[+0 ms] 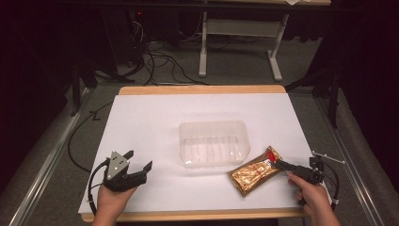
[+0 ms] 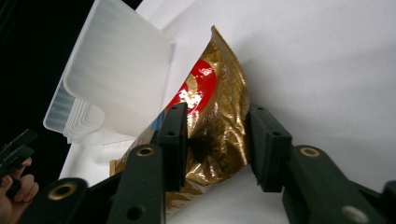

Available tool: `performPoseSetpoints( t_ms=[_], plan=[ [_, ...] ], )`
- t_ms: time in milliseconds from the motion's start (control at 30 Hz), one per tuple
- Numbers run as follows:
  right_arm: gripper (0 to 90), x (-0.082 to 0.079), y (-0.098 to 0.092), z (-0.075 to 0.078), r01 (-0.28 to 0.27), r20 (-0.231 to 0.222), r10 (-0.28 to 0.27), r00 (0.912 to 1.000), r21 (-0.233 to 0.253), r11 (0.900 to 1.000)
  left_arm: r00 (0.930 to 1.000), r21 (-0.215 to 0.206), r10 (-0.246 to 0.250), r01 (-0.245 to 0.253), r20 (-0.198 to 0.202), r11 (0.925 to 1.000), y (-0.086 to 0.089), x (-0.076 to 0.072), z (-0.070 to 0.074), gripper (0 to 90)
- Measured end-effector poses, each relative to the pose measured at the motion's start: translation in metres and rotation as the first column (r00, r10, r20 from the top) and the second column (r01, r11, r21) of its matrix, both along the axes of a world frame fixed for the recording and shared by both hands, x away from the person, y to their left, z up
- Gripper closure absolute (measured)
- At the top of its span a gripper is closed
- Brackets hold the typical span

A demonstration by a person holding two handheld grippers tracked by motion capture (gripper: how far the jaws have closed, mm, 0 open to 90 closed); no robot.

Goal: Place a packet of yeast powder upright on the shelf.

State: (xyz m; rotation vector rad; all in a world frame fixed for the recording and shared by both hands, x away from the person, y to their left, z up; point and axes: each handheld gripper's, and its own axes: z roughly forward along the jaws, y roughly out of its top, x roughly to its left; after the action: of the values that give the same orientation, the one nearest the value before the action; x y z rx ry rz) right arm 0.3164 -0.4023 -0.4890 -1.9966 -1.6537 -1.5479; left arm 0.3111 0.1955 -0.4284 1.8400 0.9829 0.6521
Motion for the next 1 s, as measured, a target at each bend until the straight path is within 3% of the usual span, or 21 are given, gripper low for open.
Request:
performPoseSetpoints(
  t_ms=[233, 433, 700, 1000],
  plan=[
    [72.0, -0.001, 0.000, 0.005, -0.002, 0.048, 0.002, 0.9989, -0.002, 1.000, 1.0000, -0.004, 0.002, -0.002, 0.007, 1.0000, 0.000, -0.001, 0.001, 23.4],
    [83.4, -0.002, 0.005, 0.010, -0.031, 0.080, 0.036, 0.9961, -0.064, 0.997, 1.0000, -0.005, 0.002, -0.002, 0.006, 1.0000, 0.000, 0.000, 0.001, 23.4],
    [89.8, -0.005, 0.006, 0.017, -0.050, 0.135, 0.060, 0.9890, -0.075, 0.996, 0.9999, -0.009, -0.001, 0.001, 0.011, 1.0000, 0.001, -0.001, 0.001, 23.4],
    [90.0, -0.012, 0.004, 0.036, -0.014, 0.264, 0.040, 0.9637, -0.097, 0.995, 0.9999, -0.007, -0.003, 0.003, 0.011, 1.0000, 0.000, 0.000, 0.001, 23.4]
  ],
)
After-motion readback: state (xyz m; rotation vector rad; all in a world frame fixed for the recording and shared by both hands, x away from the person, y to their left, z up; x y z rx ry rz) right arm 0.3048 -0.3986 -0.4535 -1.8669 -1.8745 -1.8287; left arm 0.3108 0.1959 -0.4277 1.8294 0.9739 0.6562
